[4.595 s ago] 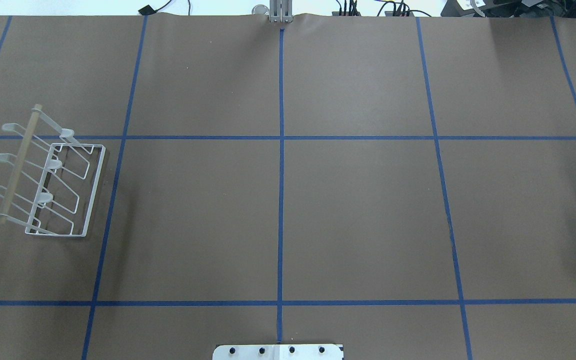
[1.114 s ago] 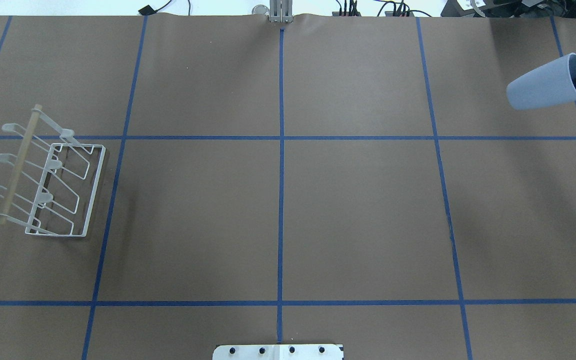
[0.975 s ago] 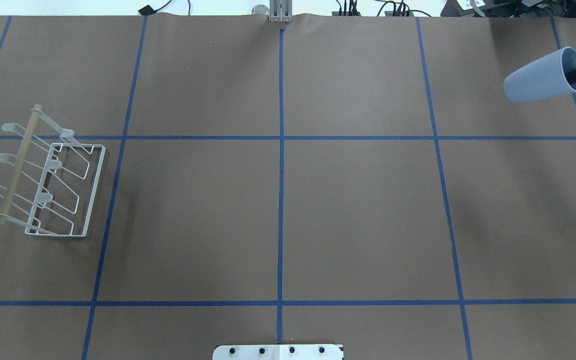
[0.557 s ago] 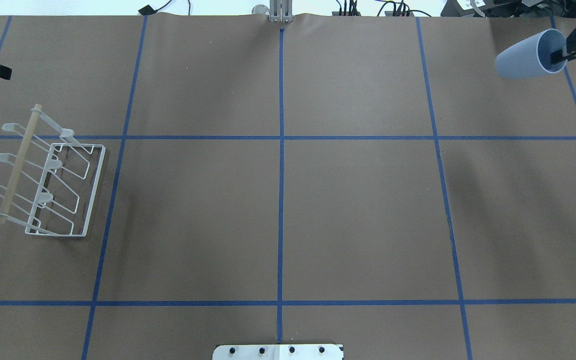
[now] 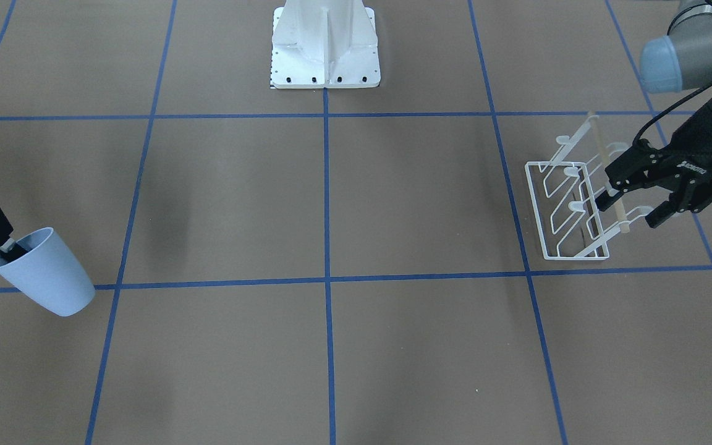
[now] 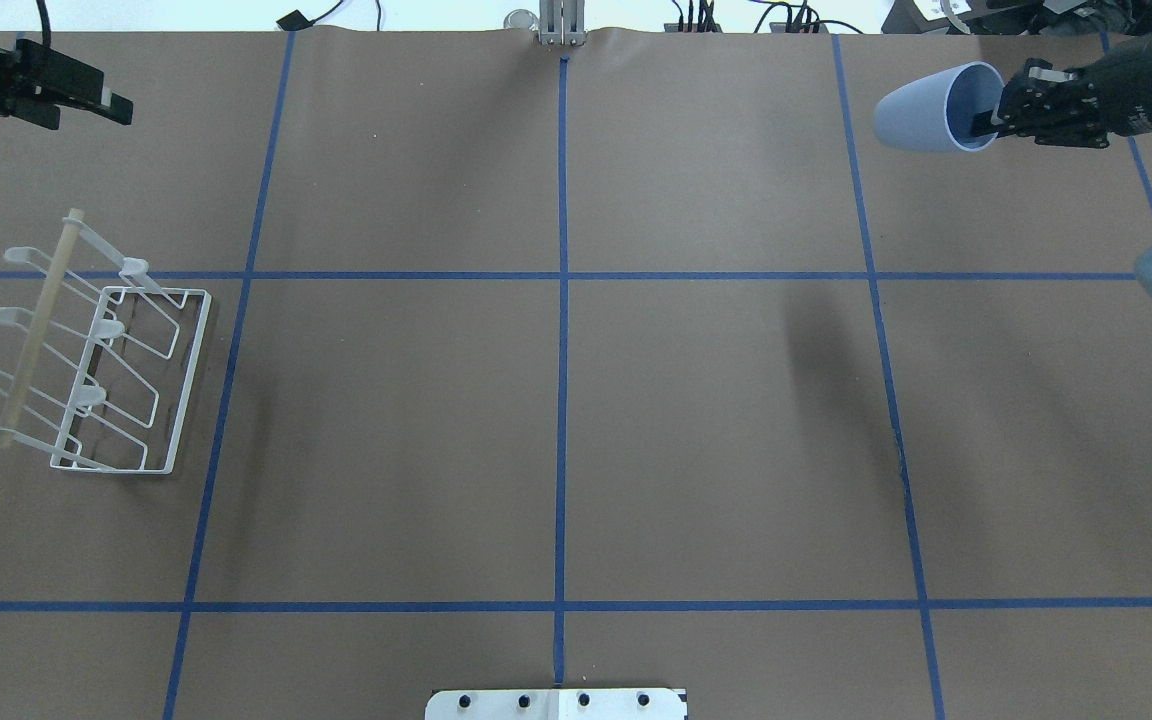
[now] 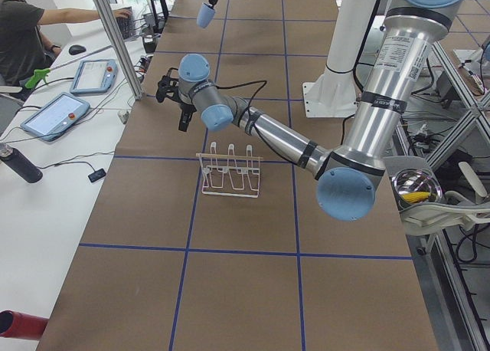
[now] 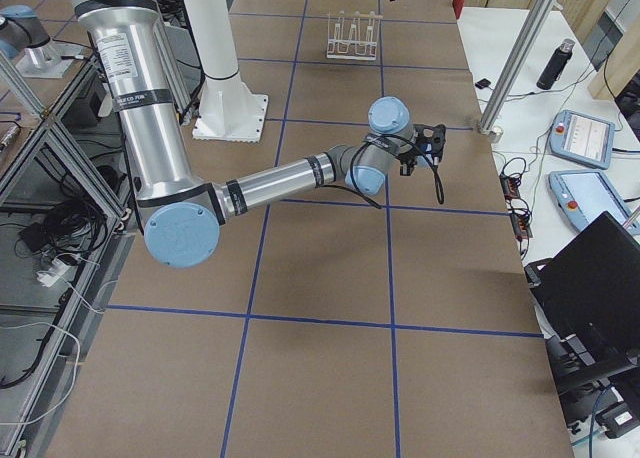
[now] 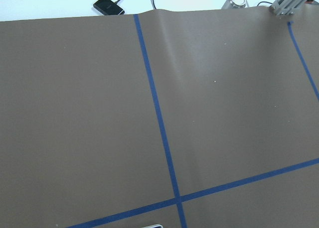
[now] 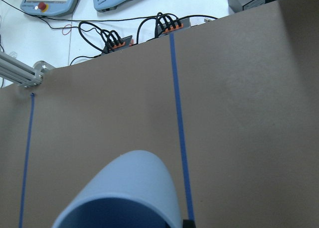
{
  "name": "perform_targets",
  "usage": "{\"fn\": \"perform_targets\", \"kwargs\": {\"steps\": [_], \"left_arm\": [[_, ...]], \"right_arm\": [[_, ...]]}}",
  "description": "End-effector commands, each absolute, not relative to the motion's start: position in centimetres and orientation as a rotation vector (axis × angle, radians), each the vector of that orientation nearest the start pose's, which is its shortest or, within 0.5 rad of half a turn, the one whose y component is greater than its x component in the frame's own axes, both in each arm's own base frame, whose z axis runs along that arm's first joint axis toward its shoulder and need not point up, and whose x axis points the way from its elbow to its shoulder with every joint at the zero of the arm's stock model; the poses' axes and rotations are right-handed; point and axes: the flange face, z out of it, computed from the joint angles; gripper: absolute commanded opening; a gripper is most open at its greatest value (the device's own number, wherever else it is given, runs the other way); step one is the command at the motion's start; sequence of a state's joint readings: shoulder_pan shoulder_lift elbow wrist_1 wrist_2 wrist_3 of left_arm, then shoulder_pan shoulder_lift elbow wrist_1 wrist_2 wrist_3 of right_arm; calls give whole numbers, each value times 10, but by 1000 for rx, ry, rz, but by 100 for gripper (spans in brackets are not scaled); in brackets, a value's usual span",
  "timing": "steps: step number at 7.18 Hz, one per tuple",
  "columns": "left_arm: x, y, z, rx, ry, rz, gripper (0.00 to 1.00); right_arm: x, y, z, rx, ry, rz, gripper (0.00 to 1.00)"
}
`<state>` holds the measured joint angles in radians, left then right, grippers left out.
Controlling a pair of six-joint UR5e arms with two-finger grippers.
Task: Hang cup on cup holder
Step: 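Move the cup toward the left gripper while the left gripper approaches open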
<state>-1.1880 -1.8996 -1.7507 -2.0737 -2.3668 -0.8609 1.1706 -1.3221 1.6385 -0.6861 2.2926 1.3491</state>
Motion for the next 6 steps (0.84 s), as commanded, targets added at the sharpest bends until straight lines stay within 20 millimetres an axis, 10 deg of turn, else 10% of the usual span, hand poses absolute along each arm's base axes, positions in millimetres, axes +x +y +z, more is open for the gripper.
{"fn": "perform_targets", "kwargs": {"steps": [1, 6], "left_arm": [[212, -558, 291, 291, 1264, -69, 98], [245, -534, 244, 143, 1454, -217, 98]], "right_arm": [[-192, -541, 367, 175, -1446, 425, 0], [-211, -505, 341, -7, -1661, 437, 0]]}}
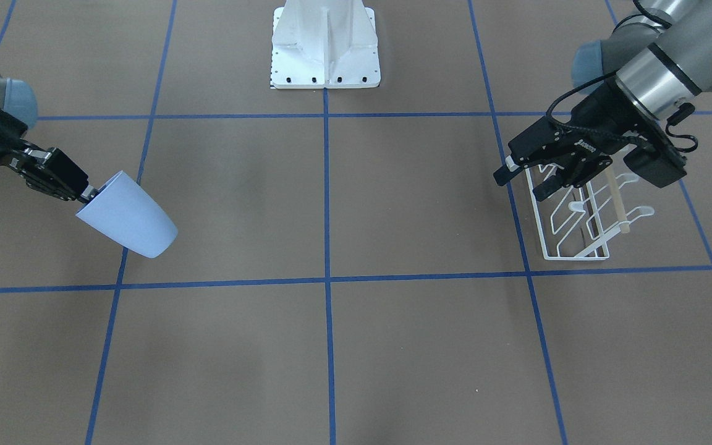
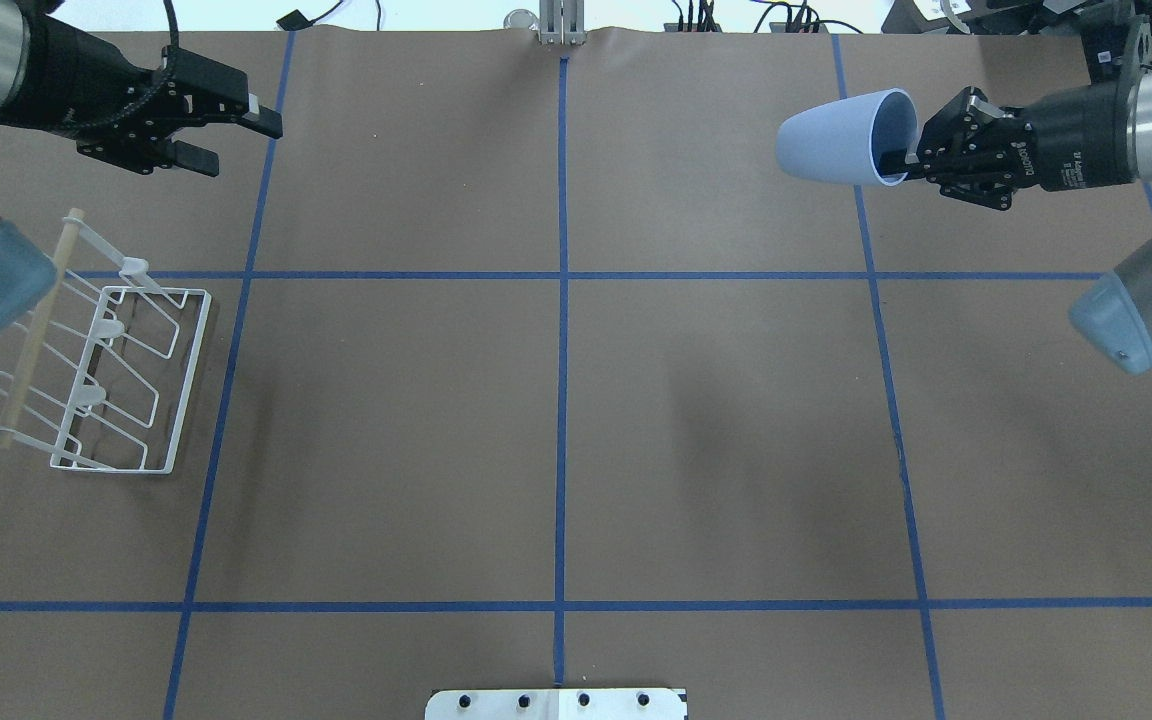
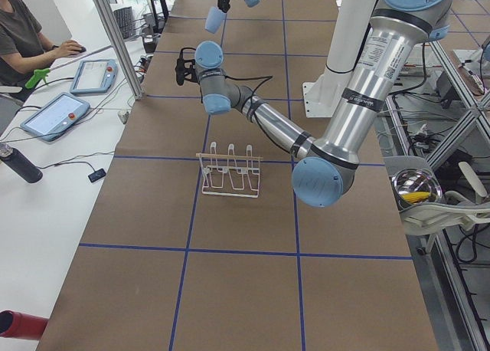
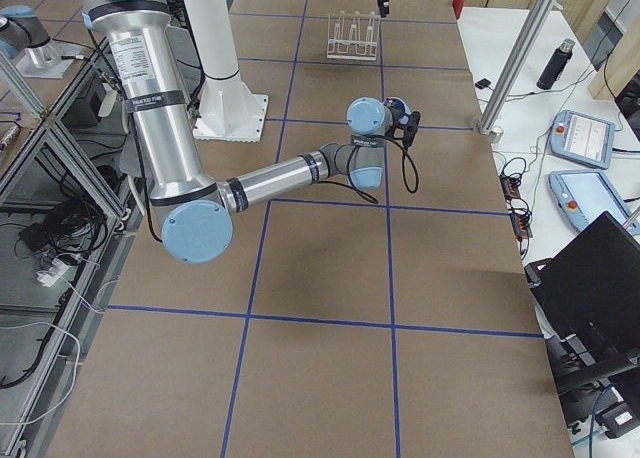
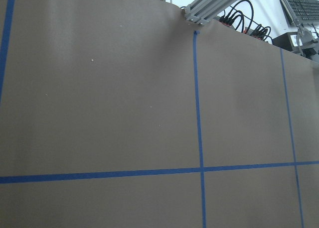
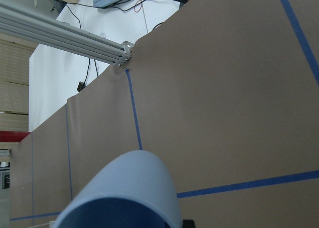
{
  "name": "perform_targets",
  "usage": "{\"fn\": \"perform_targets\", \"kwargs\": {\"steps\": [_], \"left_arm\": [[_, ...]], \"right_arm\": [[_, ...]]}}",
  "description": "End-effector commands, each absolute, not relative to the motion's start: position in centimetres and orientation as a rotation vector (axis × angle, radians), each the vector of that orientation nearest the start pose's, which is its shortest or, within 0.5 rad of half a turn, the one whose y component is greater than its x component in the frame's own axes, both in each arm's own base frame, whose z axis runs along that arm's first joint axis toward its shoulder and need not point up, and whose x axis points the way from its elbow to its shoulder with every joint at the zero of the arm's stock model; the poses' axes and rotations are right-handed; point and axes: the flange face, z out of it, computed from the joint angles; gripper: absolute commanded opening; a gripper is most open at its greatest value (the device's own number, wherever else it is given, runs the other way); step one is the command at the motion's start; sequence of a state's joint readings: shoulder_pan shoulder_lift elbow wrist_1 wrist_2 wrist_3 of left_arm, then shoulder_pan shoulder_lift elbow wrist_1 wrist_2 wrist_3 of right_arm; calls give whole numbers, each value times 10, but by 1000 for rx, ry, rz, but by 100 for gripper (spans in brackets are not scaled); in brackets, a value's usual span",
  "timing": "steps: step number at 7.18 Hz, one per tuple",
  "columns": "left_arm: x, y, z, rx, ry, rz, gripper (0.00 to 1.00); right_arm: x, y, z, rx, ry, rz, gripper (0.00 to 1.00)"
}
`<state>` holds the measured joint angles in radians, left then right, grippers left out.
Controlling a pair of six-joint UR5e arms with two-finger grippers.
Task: Hang cup on cup holder
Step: 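Move the cup toward the left gripper while the left gripper approaches open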
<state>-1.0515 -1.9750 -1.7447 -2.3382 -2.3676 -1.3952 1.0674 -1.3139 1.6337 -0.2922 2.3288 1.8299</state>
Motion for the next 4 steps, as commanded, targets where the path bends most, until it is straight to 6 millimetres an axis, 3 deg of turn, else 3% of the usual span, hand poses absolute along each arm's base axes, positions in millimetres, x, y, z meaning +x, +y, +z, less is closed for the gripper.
{"fn": "perform_targets", "kwargs": {"steps": [1, 3, 4], "left_arm": [[250, -528, 233, 128, 1498, -222, 98], [268, -518, 212, 74, 1575, -273, 98], [281, -507, 201, 27, 1646, -307, 98]], "right_arm": [[-214, -495, 334, -74, -1722, 458, 0], [-237, -469, 328, -171, -1804, 404, 0], [-251, -459, 315, -221, -1848, 373, 0]]}}
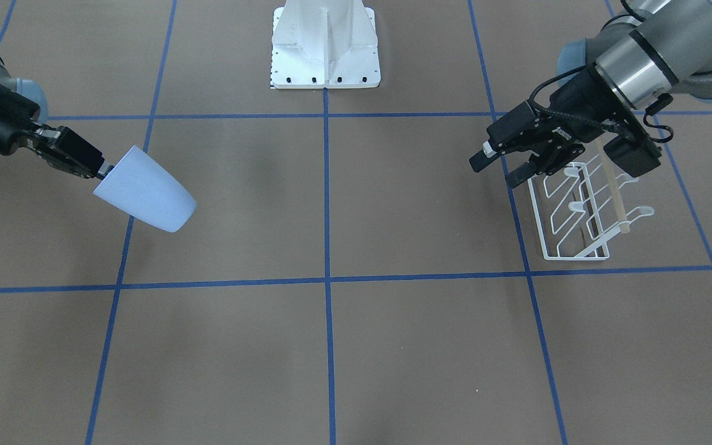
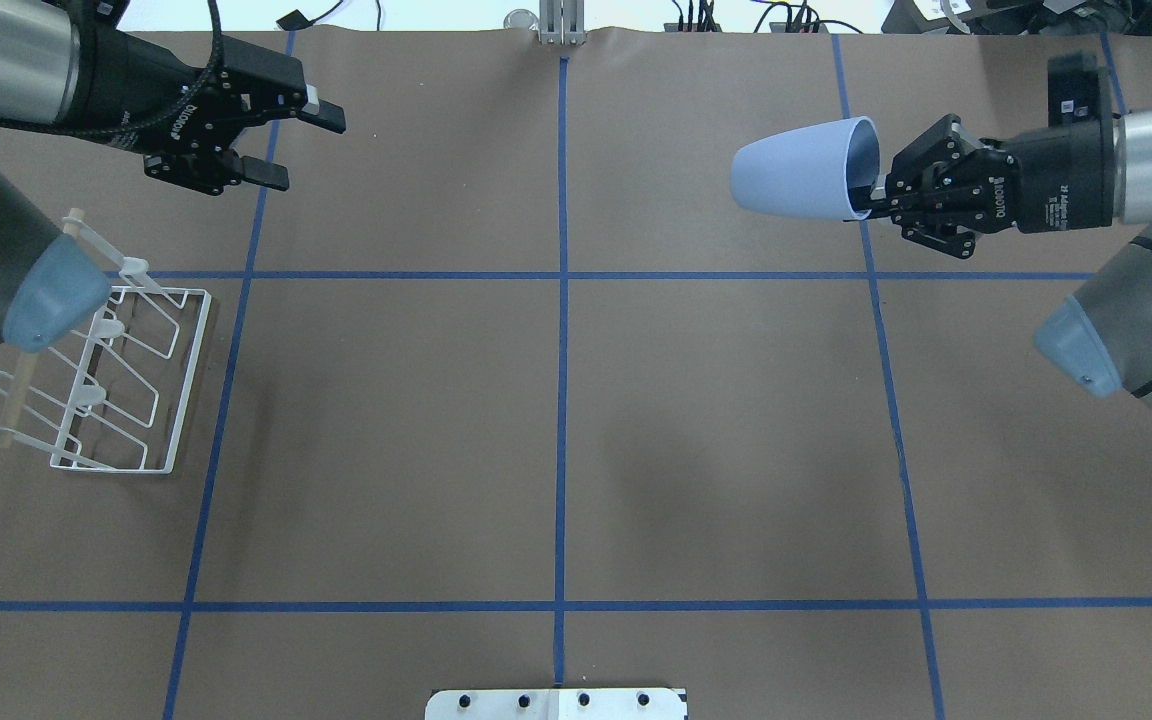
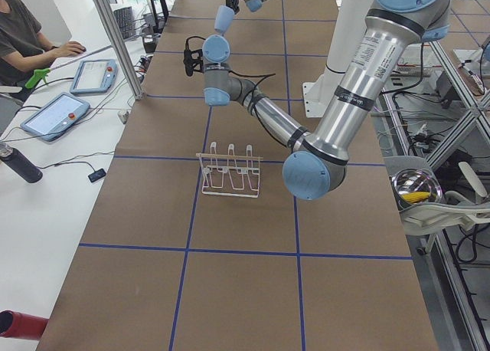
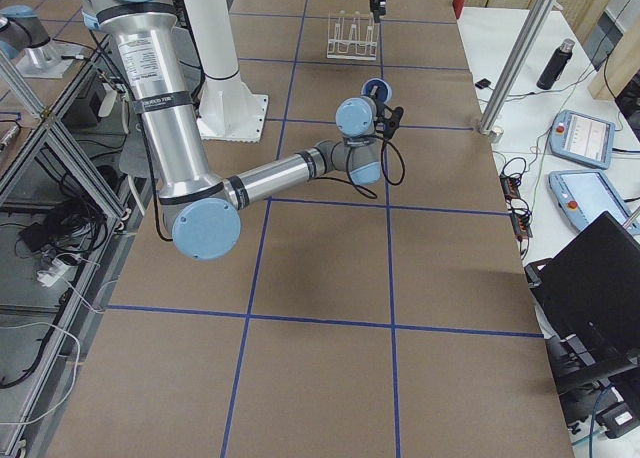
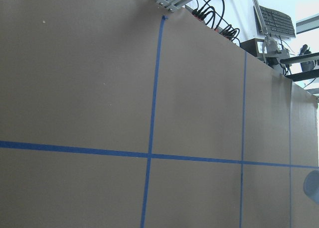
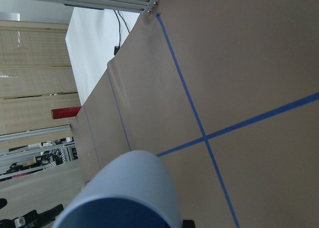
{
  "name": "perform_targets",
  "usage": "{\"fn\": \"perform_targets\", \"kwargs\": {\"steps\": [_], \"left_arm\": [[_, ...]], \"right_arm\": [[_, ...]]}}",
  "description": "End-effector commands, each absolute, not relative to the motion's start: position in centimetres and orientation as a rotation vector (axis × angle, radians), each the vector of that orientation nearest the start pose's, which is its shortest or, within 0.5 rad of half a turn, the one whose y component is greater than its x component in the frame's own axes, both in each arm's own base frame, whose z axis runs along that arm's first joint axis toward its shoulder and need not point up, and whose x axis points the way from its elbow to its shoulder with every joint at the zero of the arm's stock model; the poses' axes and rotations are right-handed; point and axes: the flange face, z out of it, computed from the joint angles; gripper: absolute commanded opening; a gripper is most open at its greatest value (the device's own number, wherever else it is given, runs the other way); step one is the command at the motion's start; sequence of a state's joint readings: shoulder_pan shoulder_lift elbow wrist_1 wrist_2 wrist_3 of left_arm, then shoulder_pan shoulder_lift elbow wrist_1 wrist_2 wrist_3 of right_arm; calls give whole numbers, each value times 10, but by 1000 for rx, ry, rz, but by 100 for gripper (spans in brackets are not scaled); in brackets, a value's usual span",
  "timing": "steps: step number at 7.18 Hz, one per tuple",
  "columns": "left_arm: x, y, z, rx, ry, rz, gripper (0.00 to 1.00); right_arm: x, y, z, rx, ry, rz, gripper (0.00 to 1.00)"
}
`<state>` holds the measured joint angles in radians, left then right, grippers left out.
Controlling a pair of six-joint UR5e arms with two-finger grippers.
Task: Hang cup on cup holder
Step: 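Move the cup toward the left gripper while the left gripper approaches open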
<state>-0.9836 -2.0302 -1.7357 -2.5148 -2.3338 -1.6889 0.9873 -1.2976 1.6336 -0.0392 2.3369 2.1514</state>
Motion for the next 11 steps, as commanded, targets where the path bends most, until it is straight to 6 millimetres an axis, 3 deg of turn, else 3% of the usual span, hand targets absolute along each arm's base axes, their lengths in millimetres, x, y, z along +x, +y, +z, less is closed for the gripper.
{"fn": "perform_targets", "kwargs": {"steps": [1, 2, 5, 7, 9, 11], "left_arm": [[297, -495, 200, -7, 1735, -336, 98], [311, -486, 201, -32, 1826, -383, 98], [316, -476, 173, -152, 1987, -486, 98], [323, -468, 181, -279, 2084, -500, 98], [344, -457, 203, -360, 2227, -492, 98], [361, -442, 205, -406, 2315, -506, 98]], "right_arm": [[-265, -452, 299, -276, -1887, 352, 0], [-281, -441, 293, -309, -1925, 343, 0], [-330, -411, 273, -413, -2030, 343, 0], [-343, -414, 240, -491, -2091, 311, 0], [-351, -410, 241, -513, -2161, 317, 0], [-370, -406, 252, -533, -2251, 295, 0]]}}
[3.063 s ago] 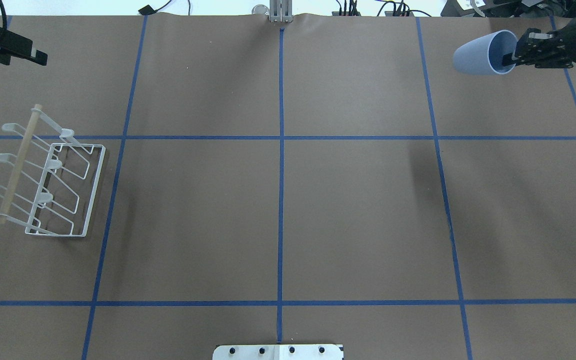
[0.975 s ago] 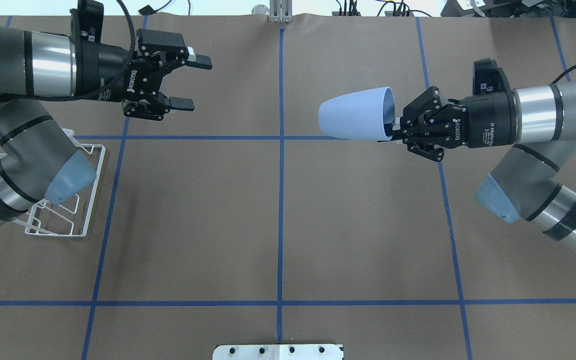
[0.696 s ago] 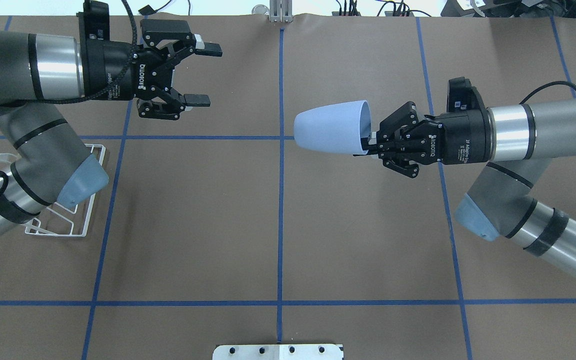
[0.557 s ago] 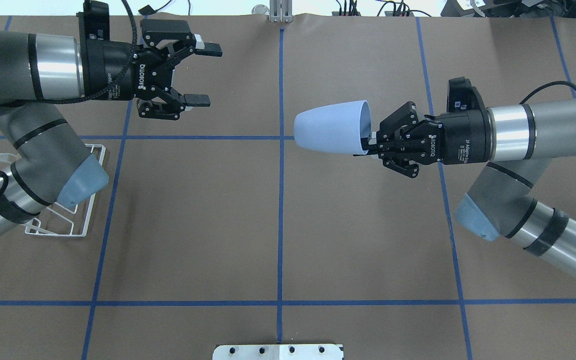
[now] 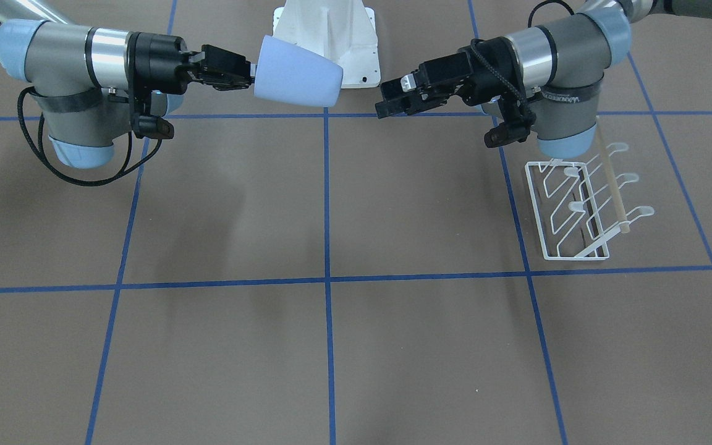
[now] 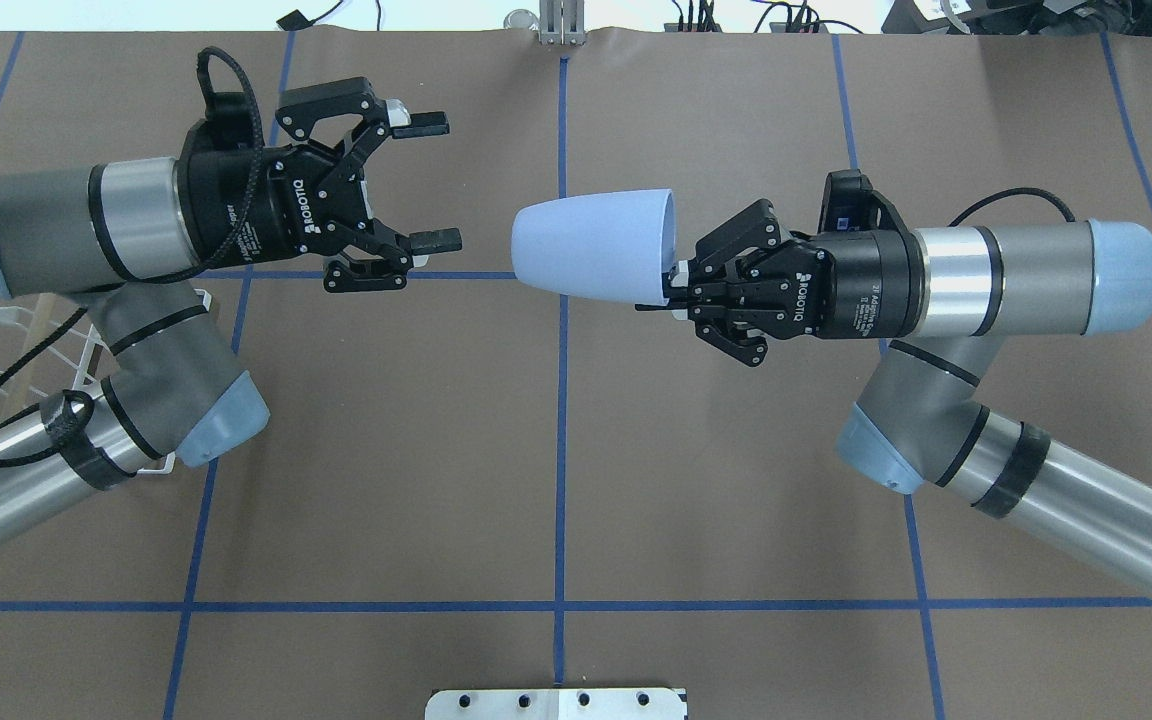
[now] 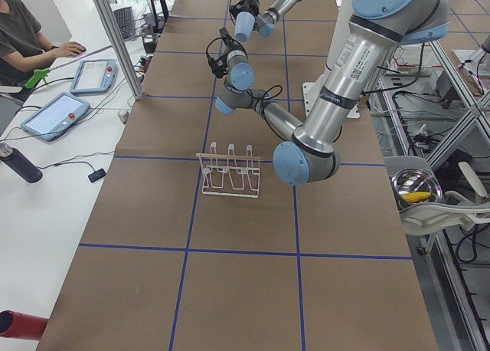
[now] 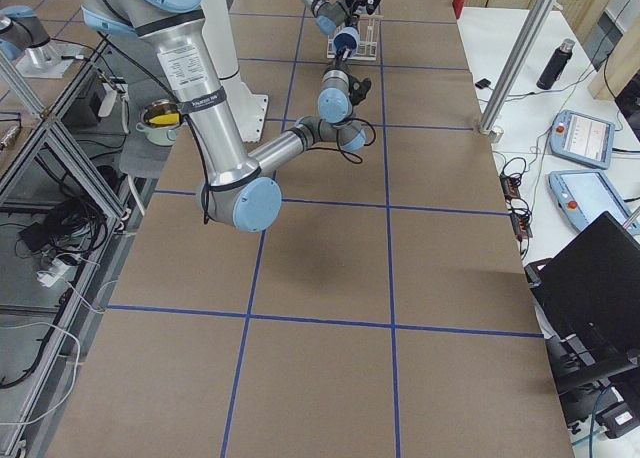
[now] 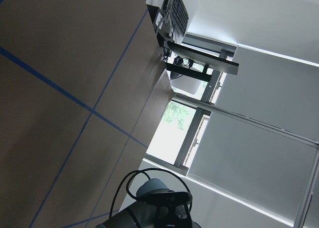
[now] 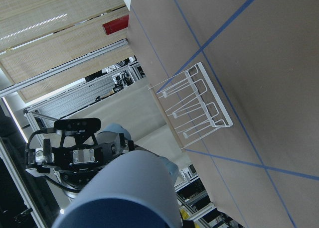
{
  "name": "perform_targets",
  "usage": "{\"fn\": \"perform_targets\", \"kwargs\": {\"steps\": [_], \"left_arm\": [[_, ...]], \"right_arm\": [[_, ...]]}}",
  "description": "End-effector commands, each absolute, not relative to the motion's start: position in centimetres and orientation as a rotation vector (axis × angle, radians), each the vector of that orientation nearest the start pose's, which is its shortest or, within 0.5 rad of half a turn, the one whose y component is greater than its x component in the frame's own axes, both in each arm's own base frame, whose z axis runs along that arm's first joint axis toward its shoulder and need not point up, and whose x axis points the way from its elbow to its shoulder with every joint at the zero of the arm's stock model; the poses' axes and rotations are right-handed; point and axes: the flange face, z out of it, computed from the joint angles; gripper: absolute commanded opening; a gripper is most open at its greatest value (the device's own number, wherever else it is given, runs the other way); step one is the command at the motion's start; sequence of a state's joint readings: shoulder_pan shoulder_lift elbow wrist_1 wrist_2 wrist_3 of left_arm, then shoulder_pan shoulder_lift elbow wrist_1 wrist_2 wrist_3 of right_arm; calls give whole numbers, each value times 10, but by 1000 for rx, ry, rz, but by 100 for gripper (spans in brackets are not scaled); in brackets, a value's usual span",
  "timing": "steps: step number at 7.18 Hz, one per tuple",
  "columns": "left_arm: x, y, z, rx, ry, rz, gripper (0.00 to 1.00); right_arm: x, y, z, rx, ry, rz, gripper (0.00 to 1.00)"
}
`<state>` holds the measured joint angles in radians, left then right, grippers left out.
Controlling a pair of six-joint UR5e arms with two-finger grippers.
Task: Hang cup on cup holder
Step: 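Move the cup toward the left gripper while the left gripper approaches open, then close the left gripper on the cup's base beside the right gripper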
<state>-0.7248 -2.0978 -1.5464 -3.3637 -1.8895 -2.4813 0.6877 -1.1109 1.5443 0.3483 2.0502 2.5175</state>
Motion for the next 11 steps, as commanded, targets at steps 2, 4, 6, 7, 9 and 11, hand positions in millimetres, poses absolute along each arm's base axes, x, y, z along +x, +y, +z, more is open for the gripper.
{"fn": "perform_targets", "kwargs": {"steps": [2, 4, 6, 7, 9, 11], "left_arm": [[374, -431, 200, -441, 2314, -482, 98], [381, -423, 198, -456, 2314, -458, 98], [386, -419, 198, -470, 2312, -449, 98], [388, -414, 200, -481, 2309, -435, 98], [388, -411, 200, -491, 2316, -412, 97], [390, -402, 196, -512, 2323, -396, 97]], "right_arm": [[-376, -407, 246, -542, -2256, 288, 0], [-384, -402, 242, -559, -2253, 274, 0], [-390, -398, 239, -574, -2250, 255, 0], [-391, -396, 235, -578, -2252, 246, 0], [-396, -392, 234, -589, -2248, 232, 0], [-396, -391, 234, -591, -2248, 229, 0]]}}
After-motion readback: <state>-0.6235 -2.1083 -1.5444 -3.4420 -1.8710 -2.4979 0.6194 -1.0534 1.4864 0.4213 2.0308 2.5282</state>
